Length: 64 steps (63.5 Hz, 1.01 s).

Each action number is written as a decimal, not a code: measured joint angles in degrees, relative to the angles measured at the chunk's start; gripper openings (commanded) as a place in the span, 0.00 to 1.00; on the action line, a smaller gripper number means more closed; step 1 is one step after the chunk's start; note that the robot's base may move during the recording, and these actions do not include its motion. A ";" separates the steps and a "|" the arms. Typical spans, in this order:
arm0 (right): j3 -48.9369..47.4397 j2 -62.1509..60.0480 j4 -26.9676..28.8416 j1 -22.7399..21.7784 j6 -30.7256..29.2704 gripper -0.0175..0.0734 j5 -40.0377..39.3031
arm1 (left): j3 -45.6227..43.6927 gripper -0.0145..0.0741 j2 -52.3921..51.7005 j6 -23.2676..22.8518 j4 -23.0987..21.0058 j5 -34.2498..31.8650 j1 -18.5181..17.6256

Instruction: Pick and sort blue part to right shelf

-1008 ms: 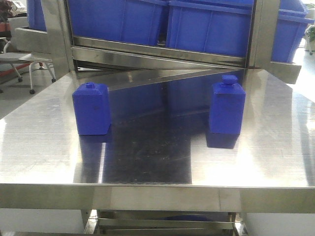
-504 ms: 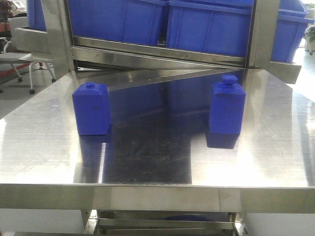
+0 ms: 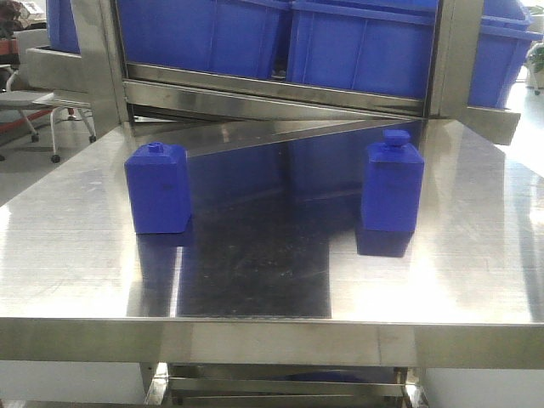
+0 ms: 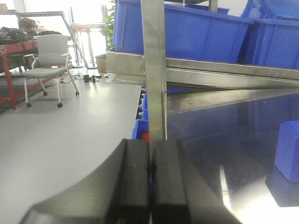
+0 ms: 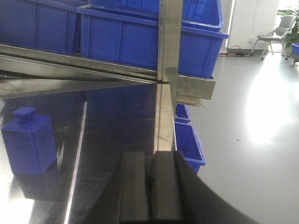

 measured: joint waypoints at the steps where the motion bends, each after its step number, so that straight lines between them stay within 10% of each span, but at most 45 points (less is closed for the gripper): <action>1: 0.00 0.00 0.00 0.00 0.00 0.25 0.10 | 0.00 0.30 0.00 0.00 0.00 0.00 0.00; 51: -16.15 11.98 -5.55 0.00 0.11 0.25 5.47 | 0.00 0.30 0.00 0.00 0.00 0.00 0.00; 64: -20.00 22.42 -8.38 1.17 8.92 0.25 6.66 | 0.00 0.30 0.00 0.00 0.00 0.00 0.00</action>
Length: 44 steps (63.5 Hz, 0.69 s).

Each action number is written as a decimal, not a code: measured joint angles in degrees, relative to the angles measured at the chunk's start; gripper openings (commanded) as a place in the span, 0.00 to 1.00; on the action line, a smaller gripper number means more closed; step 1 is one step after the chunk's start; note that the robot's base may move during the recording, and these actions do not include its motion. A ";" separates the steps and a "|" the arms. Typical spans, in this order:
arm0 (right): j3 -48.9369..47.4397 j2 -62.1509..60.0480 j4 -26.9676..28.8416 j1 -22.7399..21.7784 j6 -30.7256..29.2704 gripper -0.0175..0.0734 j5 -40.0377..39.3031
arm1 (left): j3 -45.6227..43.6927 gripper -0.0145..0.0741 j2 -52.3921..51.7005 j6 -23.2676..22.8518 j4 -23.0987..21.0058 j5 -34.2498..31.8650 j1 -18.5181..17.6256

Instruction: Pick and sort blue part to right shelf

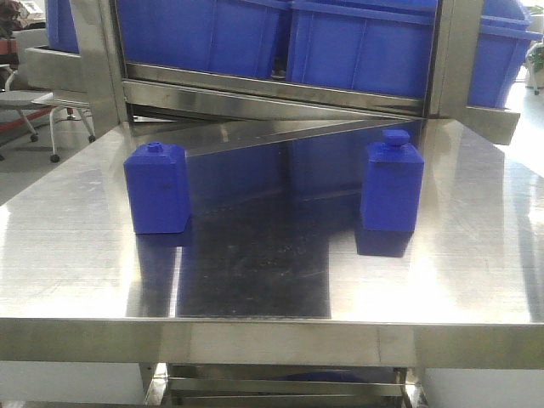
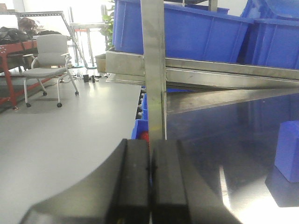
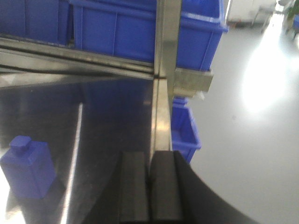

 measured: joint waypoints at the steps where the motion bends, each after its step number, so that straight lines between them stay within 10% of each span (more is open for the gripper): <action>1: -0.42 1.03 -0.28 0.26 0.81 0.25 0.18 | 0.00 0.30 0.00 0.00 0.00 0.00 0.00; 15: -6.10 13.18 -2.53 4.72 8.34 0.30 4.56 | 0.00 0.30 0.00 0.00 0.00 0.00 0.00; 32: -13.77 27.27 -2.76 11.00 9.79 0.84 11.50 | 0.00 0.30 0.00 0.00 0.00 0.00 0.00; 44: -21.82 36.43 -2.78 16.25 10.11 0.86 18.33 | 0.00 0.30 0.00 0.00 0.00 0.00 0.00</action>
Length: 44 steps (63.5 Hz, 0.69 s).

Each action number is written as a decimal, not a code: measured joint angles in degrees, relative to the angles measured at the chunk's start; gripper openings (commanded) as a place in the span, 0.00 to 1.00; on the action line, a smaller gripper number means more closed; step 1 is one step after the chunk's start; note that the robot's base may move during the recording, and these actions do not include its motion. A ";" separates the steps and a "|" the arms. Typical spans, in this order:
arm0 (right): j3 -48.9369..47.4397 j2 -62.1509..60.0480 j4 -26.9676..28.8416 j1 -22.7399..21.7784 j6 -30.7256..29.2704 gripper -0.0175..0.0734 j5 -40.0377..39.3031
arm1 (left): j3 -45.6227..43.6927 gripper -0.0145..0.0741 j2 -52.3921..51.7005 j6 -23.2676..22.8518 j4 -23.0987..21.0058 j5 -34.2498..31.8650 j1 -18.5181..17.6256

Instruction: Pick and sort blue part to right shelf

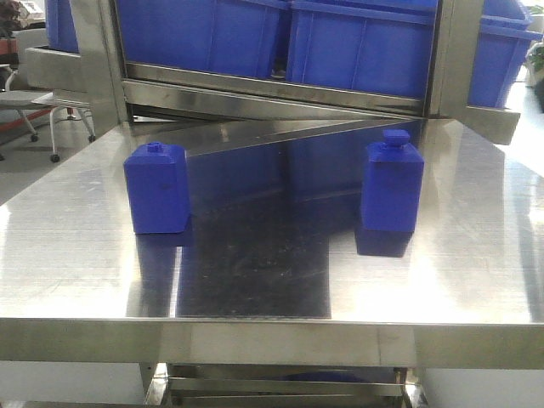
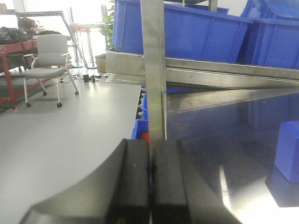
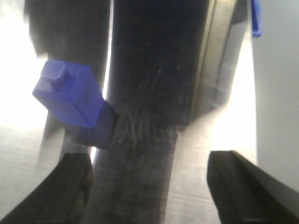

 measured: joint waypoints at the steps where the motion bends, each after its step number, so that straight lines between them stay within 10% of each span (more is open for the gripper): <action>1: -0.83 0.76 0.00 0.62 0.18 0.86 0.90 | 0.00 0.30 0.00 0.00 0.00 0.00 0.00; 44: -45.83 37.73 3.38 7.01 11.75 0.86 39.72 | 0.00 0.30 0.00 0.00 0.00 0.00 0.00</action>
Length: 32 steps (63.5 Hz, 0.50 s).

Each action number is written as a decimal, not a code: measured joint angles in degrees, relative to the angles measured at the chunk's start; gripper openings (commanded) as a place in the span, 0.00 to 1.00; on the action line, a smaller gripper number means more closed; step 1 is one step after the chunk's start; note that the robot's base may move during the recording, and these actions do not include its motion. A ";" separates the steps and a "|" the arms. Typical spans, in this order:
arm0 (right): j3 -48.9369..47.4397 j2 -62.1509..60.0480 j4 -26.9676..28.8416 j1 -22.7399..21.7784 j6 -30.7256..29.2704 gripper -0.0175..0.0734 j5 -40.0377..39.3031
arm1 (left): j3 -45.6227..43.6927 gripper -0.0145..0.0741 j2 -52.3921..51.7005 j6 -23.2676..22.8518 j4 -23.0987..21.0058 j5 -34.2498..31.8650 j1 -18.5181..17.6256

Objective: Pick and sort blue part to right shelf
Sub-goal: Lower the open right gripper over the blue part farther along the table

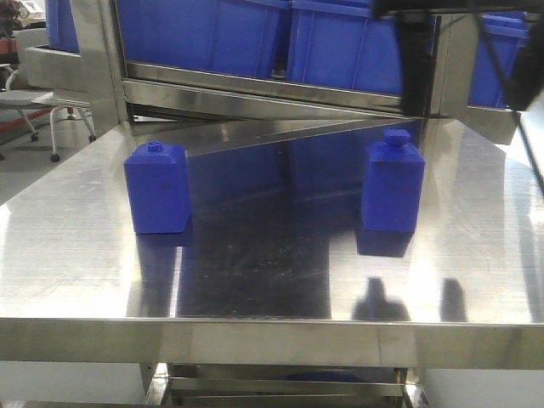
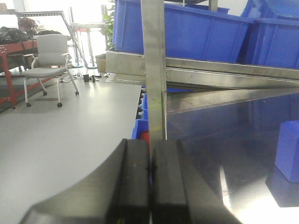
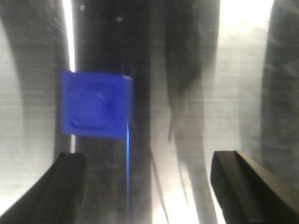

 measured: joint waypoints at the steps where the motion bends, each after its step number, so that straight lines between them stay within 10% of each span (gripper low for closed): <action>1: -0.78 0.90 0.46 0.02 0.00 0.86 0.14 | 0.00 0.30 0.00 0.00 0.00 0.00 0.00; 32: -7.52 12.68 2.94 1.13 1.46 0.86 0.84 | 0.00 0.30 0.00 0.00 0.00 0.00 0.00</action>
